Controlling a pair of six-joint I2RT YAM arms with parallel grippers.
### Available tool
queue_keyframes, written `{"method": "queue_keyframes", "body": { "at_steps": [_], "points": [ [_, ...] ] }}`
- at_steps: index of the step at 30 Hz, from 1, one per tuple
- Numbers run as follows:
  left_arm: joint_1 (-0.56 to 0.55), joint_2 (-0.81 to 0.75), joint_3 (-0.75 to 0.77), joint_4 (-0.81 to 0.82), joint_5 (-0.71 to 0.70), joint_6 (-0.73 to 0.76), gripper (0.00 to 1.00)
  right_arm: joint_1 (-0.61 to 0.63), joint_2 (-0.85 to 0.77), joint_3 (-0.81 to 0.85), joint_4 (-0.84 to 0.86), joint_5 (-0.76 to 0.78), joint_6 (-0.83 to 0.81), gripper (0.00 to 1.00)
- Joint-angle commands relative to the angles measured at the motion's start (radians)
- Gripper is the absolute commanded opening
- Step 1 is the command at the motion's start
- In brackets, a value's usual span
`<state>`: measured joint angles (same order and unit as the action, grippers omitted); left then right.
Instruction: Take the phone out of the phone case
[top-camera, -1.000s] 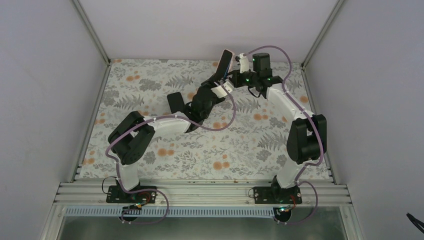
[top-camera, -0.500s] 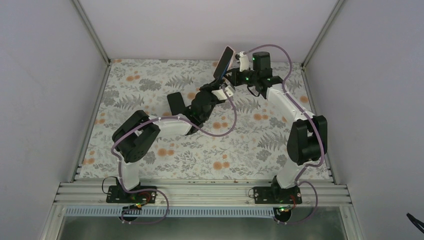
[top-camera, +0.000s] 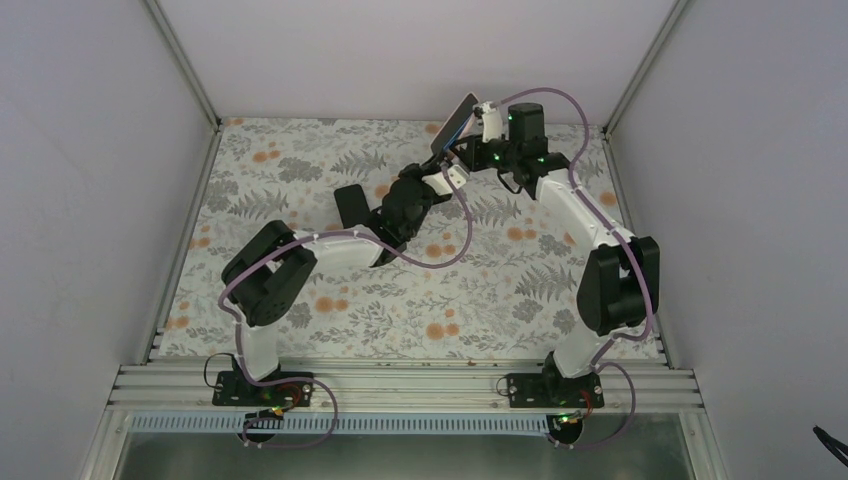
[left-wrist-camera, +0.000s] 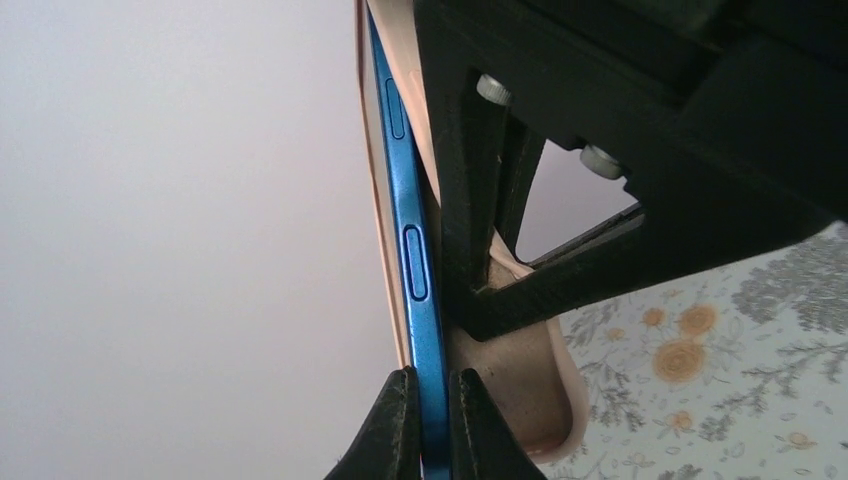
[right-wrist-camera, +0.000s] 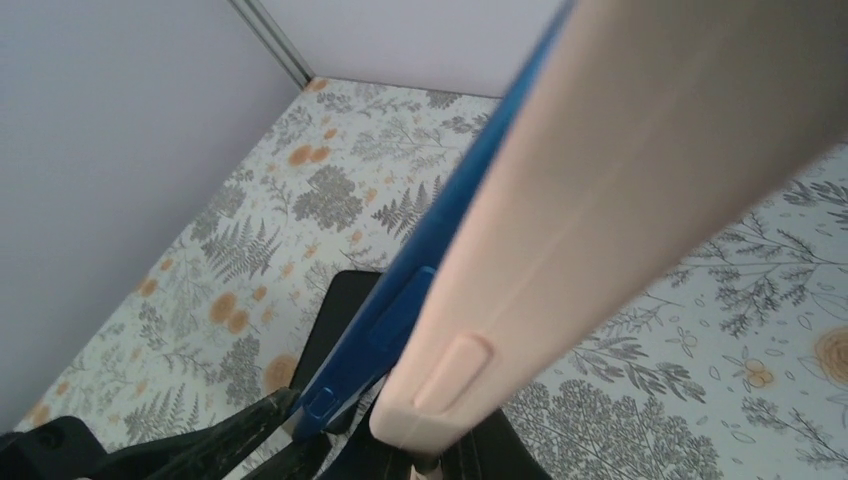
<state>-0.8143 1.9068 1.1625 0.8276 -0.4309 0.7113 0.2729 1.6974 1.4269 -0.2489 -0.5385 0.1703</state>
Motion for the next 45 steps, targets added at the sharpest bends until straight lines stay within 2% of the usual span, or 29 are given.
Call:
{"method": "queue_keyframes", "body": {
  "at_steps": [1,6,18,34,41,45],
  "points": [
    [0.087,-0.079,-0.033,-0.073,-0.078,-0.036,0.02,-0.014,-0.066,-0.006,-0.106,0.037,-0.115,0.03],
    [0.067,-0.161,-0.087,-0.135,-0.016,-0.043,0.02,-0.052,-0.008,0.03,-0.163,0.123,-0.183,0.03],
    [0.063,-0.29,-0.166,-0.259,0.06,-0.035,0.02,-0.077,0.026,0.046,-0.249,0.176,-0.284,0.03],
    [0.094,-0.325,-0.162,-0.35,0.098,-0.036,0.02,-0.078,-0.012,-0.005,-0.308,0.229,-0.401,0.03],
    [0.11,-0.305,-0.139,-0.375,0.082,-0.042,0.02,-0.077,-0.027,-0.014,-0.331,0.194,-0.415,0.03],
    [0.105,-0.31,-0.131,-0.403,0.147,-0.078,0.02,-0.079,-0.027,-0.01,-0.337,0.155,-0.386,0.03]
  ]
}}
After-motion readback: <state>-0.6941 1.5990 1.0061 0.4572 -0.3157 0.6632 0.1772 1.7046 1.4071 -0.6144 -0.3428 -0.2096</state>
